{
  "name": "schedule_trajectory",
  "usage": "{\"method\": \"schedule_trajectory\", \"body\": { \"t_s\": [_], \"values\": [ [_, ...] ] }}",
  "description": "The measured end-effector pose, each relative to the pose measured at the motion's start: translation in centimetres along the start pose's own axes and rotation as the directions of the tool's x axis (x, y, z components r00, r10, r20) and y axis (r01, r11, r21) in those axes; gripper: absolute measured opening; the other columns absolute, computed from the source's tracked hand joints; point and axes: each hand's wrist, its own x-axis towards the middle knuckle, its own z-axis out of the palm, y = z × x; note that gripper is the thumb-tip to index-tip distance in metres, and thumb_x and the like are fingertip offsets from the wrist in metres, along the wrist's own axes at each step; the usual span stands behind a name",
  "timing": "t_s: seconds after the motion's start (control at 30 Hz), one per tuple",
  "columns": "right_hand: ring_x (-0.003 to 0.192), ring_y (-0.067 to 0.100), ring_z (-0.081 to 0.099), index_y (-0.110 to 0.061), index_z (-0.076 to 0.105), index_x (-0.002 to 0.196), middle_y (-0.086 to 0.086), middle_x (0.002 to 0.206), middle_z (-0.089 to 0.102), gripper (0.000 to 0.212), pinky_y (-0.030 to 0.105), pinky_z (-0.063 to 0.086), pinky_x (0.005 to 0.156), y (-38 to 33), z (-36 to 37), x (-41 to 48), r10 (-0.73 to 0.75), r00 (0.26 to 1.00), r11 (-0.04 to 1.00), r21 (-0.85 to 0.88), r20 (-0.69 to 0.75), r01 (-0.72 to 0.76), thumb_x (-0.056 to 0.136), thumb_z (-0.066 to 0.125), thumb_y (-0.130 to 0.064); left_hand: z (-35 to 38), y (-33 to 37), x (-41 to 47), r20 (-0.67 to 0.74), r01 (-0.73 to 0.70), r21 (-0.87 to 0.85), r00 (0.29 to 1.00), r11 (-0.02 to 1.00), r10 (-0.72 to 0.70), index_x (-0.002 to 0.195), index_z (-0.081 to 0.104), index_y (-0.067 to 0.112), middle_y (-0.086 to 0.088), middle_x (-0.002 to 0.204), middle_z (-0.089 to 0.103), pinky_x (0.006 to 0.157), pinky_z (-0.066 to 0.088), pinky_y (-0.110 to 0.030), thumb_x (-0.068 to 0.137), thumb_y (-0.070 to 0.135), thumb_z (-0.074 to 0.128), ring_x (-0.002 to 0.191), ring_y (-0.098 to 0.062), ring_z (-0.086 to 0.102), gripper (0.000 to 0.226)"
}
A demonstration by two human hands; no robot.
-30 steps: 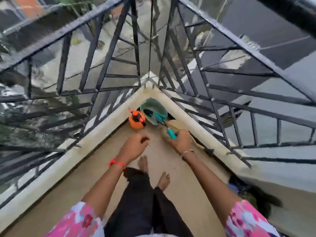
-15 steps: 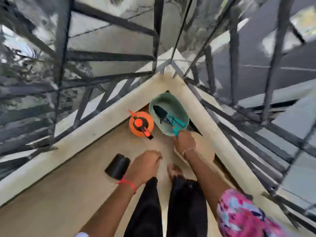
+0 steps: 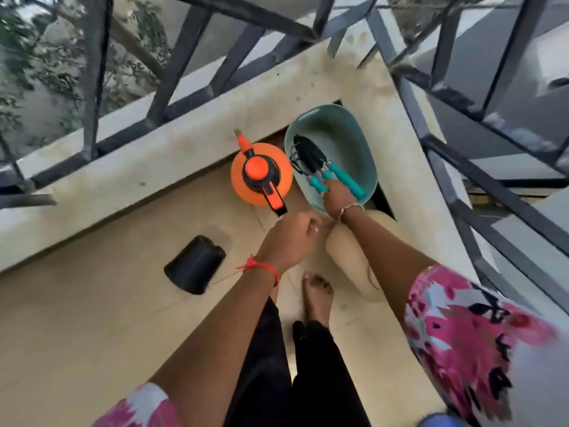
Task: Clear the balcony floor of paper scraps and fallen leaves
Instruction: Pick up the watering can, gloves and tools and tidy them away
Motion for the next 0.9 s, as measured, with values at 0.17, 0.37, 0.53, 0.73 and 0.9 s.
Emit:
{"method": "schedule_trajectory", "body": {
  "t_s": [0.17,0.37,0.53,0.73,0.9],
  "values": [
    [0.114,0.035,0.052,0.002,0.056,0.116,0.024,0.121,0.057,0.028,0.037,0.039,0.092,1.0,-1.2,-4.1,-0.056,0.998,0.998,0.038,0.013,0.055,0.094,0.041,-0.006,-0.6,1.9,-1.8,-0.021,0.029,-0.045,0.999,0.999,-0.030,0.108,0.066,0.011,-0.012,0.105,0.067,0.084,0.051,-0.041,0.092,0.008,0.048,0.096,-0.030,0.062,0.025],
    [0.112,0.032,0.053,0.001,0.061,0.110,0.021,0.118,0.060,0.027,0.033,0.040,0.089,-1.0,-7.8,-13.4,-0.136,0.989,0.990,-0.029,0.056,0.138,0.095,0.041,-0.008,-5.3,8.8,-7.8,-0.074,0.022,-0.071,0.997,0.997,-0.027,0.112,0.064,0.008,-0.013,0.111,0.065,0.088,0.048,-0.037,0.093,0.008,0.047,0.103,-0.029,0.060,0.025],
    [0.115,0.032,0.052,0.000,0.060,0.115,0.020,0.122,0.058,0.029,0.034,0.040,0.091,-6.3,-14.8,-25.1,-0.288,0.951,0.940,-0.159,0.110,0.303,0.093,0.042,-0.004,-12.6,16.6,-19.1,-0.140,-0.084,0.069,0.986,0.994,0.093,0.110,0.067,0.005,-0.009,0.115,0.063,0.082,0.037,-0.023,0.092,0.006,0.049,0.109,-0.023,0.056,0.025],
    [0.110,0.033,0.056,-0.003,0.050,0.125,0.018,0.119,0.057,0.034,0.037,0.041,0.094,-12.3,-20.5,-40.4,-0.600,0.785,0.667,-0.445,0.155,0.598,0.092,0.039,-0.005,-17.7,20.2,-34.7,-0.463,-0.030,0.077,0.884,0.997,0.063,0.103,0.069,0.012,-0.005,0.103,0.068,0.083,0.048,-0.035,0.093,0.020,0.055,0.096,-0.020,0.061,0.019],
    [0.107,0.033,0.059,-0.008,0.060,0.117,0.019,0.118,0.060,0.035,0.036,0.046,0.090,-15.8,-21.5,-49.9,-0.738,0.602,0.371,-0.562,0.305,0.739,0.090,0.038,-0.006,-17.1,19.4,-47.1,-0.730,0.058,-0.116,0.672,0.992,-0.125,0.098,0.067,0.016,-0.003,0.101,0.067,0.082,0.049,-0.032,0.092,0.023,0.056,0.093,-0.018,0.062,0.015]
  ]
}}
